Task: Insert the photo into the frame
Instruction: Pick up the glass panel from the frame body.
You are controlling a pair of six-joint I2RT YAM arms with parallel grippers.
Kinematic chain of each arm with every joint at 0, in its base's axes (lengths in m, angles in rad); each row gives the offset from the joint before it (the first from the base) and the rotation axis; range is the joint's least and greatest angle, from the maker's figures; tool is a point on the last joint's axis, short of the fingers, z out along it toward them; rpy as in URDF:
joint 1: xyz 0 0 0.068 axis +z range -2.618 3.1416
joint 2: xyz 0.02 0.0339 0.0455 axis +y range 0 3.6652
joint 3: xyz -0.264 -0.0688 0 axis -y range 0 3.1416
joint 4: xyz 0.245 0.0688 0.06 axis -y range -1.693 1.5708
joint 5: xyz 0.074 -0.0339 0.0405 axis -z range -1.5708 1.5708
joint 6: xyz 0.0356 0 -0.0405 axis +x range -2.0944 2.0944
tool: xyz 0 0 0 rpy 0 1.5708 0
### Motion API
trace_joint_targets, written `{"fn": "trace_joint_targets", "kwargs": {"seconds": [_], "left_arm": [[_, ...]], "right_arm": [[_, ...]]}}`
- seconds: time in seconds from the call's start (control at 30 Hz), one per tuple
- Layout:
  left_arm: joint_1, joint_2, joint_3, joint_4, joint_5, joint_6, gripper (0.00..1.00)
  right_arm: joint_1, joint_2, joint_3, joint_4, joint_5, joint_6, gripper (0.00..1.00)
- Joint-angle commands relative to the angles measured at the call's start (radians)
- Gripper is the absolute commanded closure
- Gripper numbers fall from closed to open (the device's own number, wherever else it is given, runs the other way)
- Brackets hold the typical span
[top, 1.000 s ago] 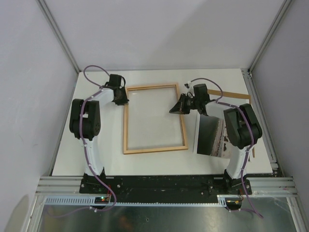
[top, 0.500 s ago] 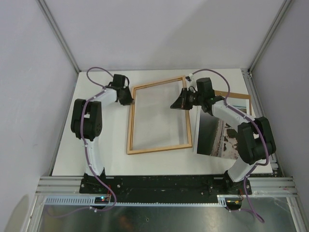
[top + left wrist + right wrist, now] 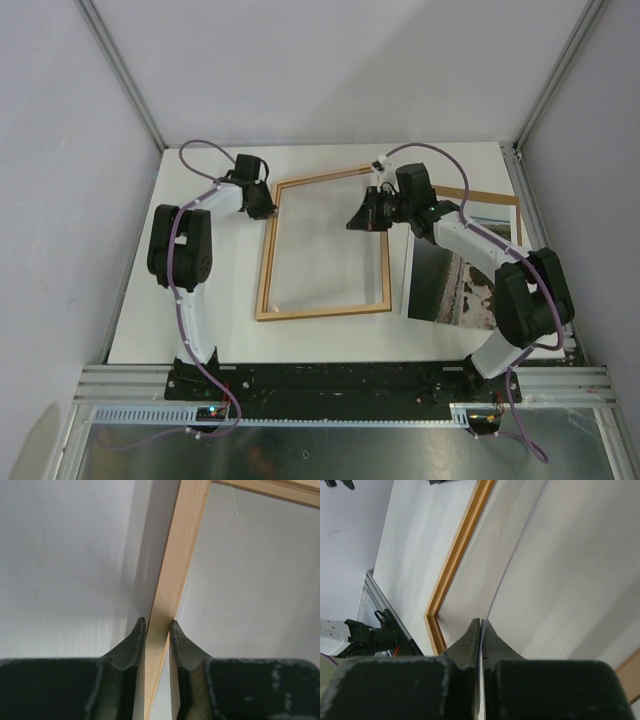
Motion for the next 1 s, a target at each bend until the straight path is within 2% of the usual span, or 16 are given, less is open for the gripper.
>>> {"fn": "trace_joint_targets", "kwargs": {"seconds": [0.0,0.17,0.27,0.53,0.77,0.97], "left_arm": [[0.038,0.003,-0.023,-0.016,-0.293,-0.020,1.00],[0.029,-0.008,-0.053,-0.014,-0.394,-0.041,1.00],[0.029,-0.004,-0.064,-0.014,-0.406,-0.062,1.00],[0.029,0.006,-0.050,-0.001,-0.315,-0.017,1.00],[0.028,0.002,-0.039,0.030,-0.148,0.064,1.00],[0.018,0.008,0.000,0.034,-0.085,0.232,1.00]], "right_arm": [[0.056,-0.053,0.074,-0.009,-0.036,-0.045,1.00],[0.067,-0.063,0.139,-0.104,0.031,-0.093,1.00],[0.064,-0.079,0.178,-0.143,0.050,-0.108,1.00],[-0.093,-0.092,0.174,-0.227,0.040,-0.109,1.00],[-0.121,-0.076,0.162,-0.165,-0.047,-0.058,1.00],[-0.162,-0.091,0.162,-0.069,-0.105,0.017,1.00]]}}
